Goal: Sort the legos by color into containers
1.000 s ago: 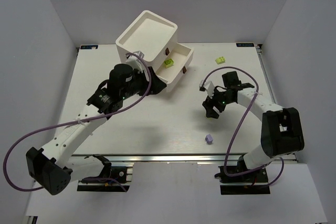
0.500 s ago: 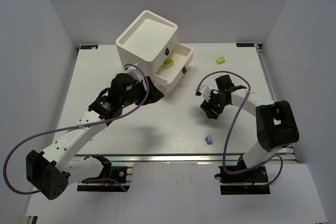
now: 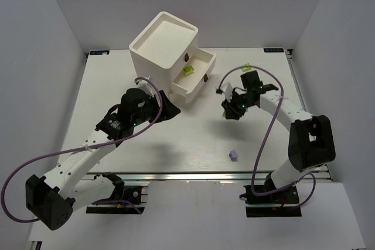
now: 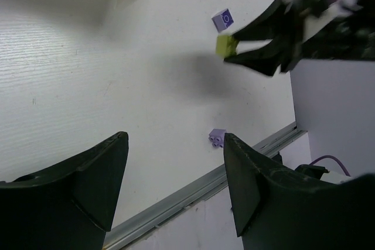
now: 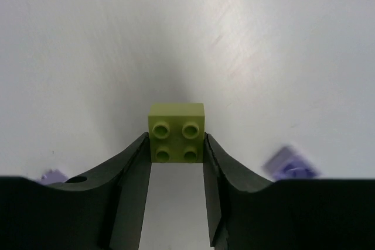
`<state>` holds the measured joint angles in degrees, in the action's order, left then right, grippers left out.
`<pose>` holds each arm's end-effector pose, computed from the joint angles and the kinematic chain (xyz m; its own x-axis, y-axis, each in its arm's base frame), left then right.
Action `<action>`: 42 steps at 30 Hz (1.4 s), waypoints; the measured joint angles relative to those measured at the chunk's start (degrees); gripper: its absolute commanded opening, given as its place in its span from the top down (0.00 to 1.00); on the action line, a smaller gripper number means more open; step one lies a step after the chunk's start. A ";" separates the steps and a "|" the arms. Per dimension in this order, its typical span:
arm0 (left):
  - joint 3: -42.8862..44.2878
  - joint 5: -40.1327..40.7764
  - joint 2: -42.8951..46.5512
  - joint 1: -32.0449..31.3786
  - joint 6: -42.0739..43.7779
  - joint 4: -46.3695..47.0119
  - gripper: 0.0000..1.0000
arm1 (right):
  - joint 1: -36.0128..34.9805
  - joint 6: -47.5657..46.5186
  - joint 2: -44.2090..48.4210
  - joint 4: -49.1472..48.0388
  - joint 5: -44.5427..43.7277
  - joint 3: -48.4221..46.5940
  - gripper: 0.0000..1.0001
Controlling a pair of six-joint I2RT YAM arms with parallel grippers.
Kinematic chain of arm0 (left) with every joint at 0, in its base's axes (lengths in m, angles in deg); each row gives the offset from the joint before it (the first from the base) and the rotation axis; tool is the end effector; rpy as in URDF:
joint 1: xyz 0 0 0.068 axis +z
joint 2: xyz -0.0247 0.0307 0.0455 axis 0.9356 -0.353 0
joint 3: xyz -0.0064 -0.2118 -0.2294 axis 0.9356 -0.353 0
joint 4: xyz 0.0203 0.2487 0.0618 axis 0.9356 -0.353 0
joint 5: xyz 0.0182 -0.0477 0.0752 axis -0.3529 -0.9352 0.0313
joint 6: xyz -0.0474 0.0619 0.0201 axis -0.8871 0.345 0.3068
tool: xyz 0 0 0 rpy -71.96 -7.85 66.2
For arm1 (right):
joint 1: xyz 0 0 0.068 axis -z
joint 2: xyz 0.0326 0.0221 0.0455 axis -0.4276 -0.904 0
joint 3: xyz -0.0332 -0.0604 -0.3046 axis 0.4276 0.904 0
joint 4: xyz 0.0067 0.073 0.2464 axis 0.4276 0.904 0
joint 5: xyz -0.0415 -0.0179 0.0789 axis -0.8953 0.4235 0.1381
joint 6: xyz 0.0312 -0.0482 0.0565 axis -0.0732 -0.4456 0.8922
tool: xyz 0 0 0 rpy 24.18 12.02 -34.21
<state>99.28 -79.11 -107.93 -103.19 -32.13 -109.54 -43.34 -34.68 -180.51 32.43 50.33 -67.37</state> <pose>0.1894 -0.1372 0.3284 -0.7379 -0.3088 -0.6001 0.1949 0.7538 -0.6276 0.2997 0.1280 0.2214 -0.2886 -0.7622 -0.5795 -0.9224 0.3836 -0.0453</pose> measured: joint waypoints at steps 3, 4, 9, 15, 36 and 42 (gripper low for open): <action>-1.09 -0.02 0.35 0.00 -0.28 0.83 0.24 | -0.11 3.61 0.74 -0.92 3.69 -9.81 1.00; -1.40 -0.02 0.35 0.00 -0.31 0.96 0.24 | -0.22 5.42 0.72 -2.38 4.76 -13.38 1.00; -1.73 -0.02 0.42 0.00 -0.52 0.96 0.24 | -1.60 16.09 -4.44 -9.73 6.78 -28.06 1.00; -1.73 0.33 1.16 0.00 -0.92 0.68 0.24 | -4.11 26.91 -17.49 -17.05 6.86 -38.77 0.97; -1.73 1.38 1.31 0.00 -3.15 -0.09 0.30 | -4.22 38.75 -22.71 -21.90 3.08 -44.87 0.57; -1.73 0.92 1.05 0.00 -2.97 0.04 0.39 | 3.96 43.78 -21.70 -23.26 -3.69 -44.76 0.26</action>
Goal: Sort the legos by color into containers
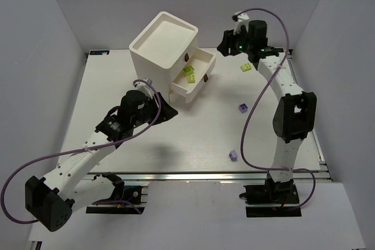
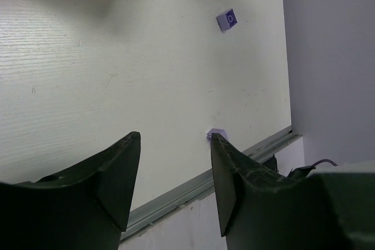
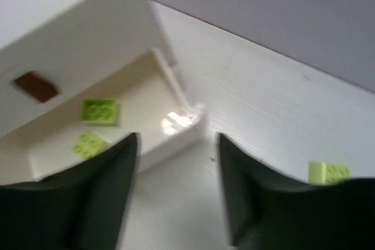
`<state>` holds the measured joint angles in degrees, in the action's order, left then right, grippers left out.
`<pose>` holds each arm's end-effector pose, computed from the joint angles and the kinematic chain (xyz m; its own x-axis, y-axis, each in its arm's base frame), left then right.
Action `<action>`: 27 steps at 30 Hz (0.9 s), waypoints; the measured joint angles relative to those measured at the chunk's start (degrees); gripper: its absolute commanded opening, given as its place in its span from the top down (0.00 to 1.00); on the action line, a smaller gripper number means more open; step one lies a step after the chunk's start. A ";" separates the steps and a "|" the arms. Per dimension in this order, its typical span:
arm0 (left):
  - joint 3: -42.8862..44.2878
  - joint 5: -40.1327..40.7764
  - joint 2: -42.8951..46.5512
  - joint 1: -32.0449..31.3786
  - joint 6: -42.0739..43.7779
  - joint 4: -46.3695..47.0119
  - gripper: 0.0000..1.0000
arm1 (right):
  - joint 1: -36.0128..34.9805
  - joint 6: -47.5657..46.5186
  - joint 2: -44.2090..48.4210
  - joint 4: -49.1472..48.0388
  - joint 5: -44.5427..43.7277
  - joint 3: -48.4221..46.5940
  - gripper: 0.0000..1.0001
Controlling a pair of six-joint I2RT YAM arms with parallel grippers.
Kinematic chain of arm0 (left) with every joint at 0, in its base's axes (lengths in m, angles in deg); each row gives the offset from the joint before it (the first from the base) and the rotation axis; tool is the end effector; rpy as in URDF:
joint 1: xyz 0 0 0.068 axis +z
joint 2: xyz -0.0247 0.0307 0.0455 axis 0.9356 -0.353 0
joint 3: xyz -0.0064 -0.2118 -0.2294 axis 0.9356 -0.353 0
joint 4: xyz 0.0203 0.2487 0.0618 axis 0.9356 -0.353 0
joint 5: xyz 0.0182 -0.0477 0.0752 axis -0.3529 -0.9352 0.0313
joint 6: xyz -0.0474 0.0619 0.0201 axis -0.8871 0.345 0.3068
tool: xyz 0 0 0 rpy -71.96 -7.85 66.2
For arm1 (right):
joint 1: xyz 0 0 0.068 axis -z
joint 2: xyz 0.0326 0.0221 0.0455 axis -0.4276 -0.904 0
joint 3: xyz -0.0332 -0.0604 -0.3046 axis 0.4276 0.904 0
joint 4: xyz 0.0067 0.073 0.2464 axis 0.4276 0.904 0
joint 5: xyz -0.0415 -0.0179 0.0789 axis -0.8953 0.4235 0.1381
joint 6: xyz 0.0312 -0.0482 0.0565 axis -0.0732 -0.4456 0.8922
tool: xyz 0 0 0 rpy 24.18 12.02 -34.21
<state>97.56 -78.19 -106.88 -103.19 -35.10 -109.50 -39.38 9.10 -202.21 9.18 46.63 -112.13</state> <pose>0.1858 -0.1334 0.3212 -0.7448 -0.3505 -0.5678 0.1431 0.7472 -0.6490 0.4967 0.1501 0.3775 -0.2813 -0.0799 -0.9563 -0.5605 0.8226 0.0961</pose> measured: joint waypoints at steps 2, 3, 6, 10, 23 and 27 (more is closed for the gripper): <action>0.00 -0.22 0.00 0.00 -0.02 0.07 0.37 | 3.43 0.48 -0.70 0.42 -2.34 0.37 0.11; 0.00 -0.33 0.00 0.00 -0.02 0.15 0.36 | 5.20 0.46 -0.98 0.57 -3.67 0.83 0.11; 0.00 -0.46 0.00 0.00 -0.04 0.52 0.34 | 8.79 -0.07 -2.34 1.53 -7.13 1.68 0.11; 0.00 -0.74 -0.52 0.00 -0.07 1.14 0.34 | 10.47 -1.60 -5.86 1.73 -10.64 1.66 0.11; 0.00 -1.51 -4.13 0.00 -0.24 1.16 0.33 | 12.13 -2.16 -18.60 1.38 -19.74 -2.38 0.19; 0.11 -1.53 -5.20 0.00 -0.35 1.09 0.33 | 12.24 -1.31 -22.16 1.55 -21.84 -7.41 0.21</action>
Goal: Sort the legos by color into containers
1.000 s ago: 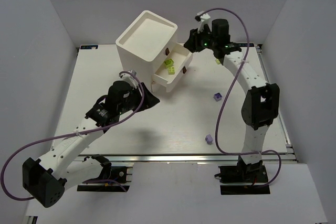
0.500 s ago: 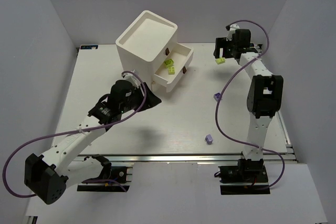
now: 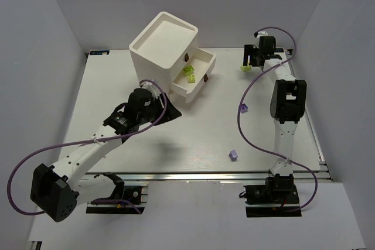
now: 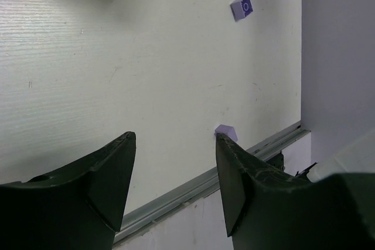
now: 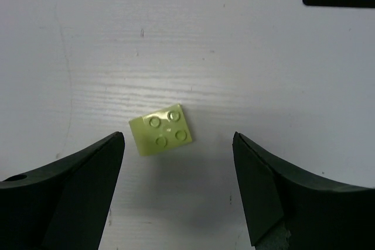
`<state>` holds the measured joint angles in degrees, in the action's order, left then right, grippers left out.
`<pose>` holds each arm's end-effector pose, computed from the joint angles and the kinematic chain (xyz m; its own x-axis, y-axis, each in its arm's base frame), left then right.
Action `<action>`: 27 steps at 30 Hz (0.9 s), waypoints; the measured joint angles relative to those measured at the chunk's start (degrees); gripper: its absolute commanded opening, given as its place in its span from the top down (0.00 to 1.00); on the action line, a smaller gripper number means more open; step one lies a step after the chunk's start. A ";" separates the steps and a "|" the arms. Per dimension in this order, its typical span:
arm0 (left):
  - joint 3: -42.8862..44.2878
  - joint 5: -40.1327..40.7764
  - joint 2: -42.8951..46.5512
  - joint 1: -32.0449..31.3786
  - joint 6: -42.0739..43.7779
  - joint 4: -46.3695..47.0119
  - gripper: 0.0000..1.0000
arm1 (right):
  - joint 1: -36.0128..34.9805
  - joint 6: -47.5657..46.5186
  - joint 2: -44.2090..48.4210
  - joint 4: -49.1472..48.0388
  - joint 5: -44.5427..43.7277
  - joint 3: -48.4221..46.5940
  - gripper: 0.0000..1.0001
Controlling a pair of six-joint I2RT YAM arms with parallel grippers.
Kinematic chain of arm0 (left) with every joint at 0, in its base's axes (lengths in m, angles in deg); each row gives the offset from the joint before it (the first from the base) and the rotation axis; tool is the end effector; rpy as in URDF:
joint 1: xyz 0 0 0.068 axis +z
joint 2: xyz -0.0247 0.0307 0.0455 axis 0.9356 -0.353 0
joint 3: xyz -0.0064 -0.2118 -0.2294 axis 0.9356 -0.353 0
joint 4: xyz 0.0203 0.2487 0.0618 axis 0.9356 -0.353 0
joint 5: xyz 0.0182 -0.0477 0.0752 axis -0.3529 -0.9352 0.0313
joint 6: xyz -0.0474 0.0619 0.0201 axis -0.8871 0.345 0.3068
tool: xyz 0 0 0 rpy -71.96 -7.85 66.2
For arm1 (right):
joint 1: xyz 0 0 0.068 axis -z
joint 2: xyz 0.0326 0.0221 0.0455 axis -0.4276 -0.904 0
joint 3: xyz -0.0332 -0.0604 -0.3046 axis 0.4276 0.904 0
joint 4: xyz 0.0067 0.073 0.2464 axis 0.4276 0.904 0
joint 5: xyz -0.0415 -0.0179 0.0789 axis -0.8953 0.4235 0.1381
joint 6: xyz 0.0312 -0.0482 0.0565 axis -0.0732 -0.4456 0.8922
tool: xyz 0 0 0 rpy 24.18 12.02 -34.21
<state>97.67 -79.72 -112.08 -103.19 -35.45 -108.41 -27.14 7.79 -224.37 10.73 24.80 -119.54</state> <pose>0.2009 -0.1458 0.3044 -0.7891 -0.3232 -0.5223 0.1128 0.7597 -0.6404 0.6001 0.0180 0.2102 -0.5507 -0.0503 -0.8332 -0.0364 0.9987 -0.0362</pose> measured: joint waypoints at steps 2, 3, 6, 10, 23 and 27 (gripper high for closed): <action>0.31 0.00 -0.94 0.00 -0.07 -0.13 0.33 | 0.00 0.28 -2.16 -0.09 -0.35 -3.58 0.22; 0.57 0.00 -1.55 0.00 -0.11 -0.20 0.33 | 0.00 0.35 -3.06 -0.04 -0.39 -5.11 0.22; 1.38 -0.02 -3.06 0.00 -0.13 -0.39 0.33 | -0.02 1.05 -5.38 -0.09 -0.17 -9.33 0.24; 1.97 -0.02 -3.87 0.00 -0.13 -0.44 0.33 | 0.00 1.92 -6.95 -0.11 1.18 -11.65 0.26; 4.68 -0.31 -8.17 0.00 0.61 -0.85 0.33 | -0.17 2.14 -10.34 0.09 2.25 -11.82 0.30; 5.35 -0.57 -9.49 0.00 1.09 -0.81 0.33 | -0.24 1.64 -10.45 0.13 2.16 -11.82 0.30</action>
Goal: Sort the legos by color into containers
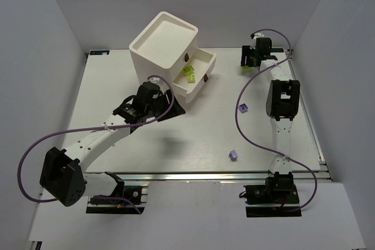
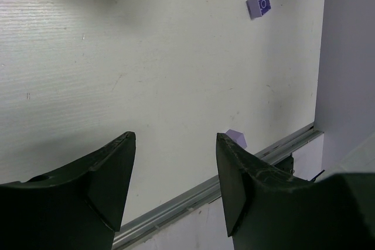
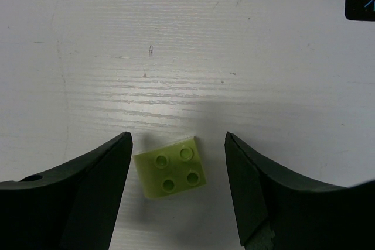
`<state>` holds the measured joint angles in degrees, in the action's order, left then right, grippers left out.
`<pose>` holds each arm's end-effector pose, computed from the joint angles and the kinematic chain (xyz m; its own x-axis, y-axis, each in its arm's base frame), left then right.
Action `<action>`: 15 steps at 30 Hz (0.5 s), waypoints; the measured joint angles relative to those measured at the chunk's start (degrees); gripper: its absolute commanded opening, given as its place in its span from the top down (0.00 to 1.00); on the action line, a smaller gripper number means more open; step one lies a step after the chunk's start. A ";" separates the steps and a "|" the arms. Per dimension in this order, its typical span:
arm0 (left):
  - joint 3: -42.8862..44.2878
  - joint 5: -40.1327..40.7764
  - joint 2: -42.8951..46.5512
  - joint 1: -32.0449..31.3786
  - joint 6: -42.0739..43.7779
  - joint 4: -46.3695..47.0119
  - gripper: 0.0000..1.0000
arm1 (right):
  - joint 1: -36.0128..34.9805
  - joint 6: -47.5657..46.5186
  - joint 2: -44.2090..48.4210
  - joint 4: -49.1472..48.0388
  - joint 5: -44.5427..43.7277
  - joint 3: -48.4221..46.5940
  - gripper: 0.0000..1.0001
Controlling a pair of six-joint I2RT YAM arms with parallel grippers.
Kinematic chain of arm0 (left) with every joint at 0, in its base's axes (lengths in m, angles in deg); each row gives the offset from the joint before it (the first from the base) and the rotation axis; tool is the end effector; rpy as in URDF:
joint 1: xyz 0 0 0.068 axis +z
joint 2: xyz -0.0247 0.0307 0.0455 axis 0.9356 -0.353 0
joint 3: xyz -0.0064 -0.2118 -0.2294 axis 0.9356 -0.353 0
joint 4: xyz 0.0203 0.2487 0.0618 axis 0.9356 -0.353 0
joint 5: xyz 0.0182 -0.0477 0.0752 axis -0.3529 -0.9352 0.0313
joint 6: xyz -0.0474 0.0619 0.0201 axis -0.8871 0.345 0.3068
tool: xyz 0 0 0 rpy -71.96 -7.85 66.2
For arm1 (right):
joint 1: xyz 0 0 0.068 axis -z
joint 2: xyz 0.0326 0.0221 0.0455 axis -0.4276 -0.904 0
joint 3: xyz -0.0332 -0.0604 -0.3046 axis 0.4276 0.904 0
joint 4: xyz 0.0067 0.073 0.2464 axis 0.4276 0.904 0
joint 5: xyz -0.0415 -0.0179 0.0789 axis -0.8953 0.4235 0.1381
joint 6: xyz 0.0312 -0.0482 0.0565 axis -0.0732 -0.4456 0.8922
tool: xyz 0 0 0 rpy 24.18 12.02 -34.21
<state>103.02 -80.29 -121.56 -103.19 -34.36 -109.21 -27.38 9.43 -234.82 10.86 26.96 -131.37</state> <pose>0.2326 -0.1679 0.2957 -0.8274 -0.2803 -0.4867 0.0877 0.7914 -0.6050 0.6378 0.0245 0.1760 -0.5330 -0.0233 -0.8458 -0.0564 0.9984 0.0081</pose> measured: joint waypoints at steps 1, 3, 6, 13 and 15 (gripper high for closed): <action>0.00 0.00 -0.13 0.00 0.09 0.00 0.33 | -0.02 -0.22 0.00 0.00 -0.02 0.00 0.31; 0.00 -0.02 -0.15 0.00 0.13 0.02 0.33 | -0.02 -0.66 0.00 0.15 -0.02 0.07 0.32; 0.00 -0.02 -0.15 0.00 0.28 0.04 0.33 | -0.04 -1.49 0.00 1.73 0.00 0.13 0.33; 0.00 -0.04 -0.15 0.00 0.48 0.20 0.33 | -0.04 -3.02 0.02 2.99 -0.15 1.55 0.34; 0.00 -0.04 -0.15 0.00 0.50 0.42 0.33 | -0.04 -3.32 0.02 2.97 -0.20 1.62 0.34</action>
<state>103.02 -80.33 -121.72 -103.19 -33.85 -108.80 -27.43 6.11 -234.80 13.83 26.77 -129.75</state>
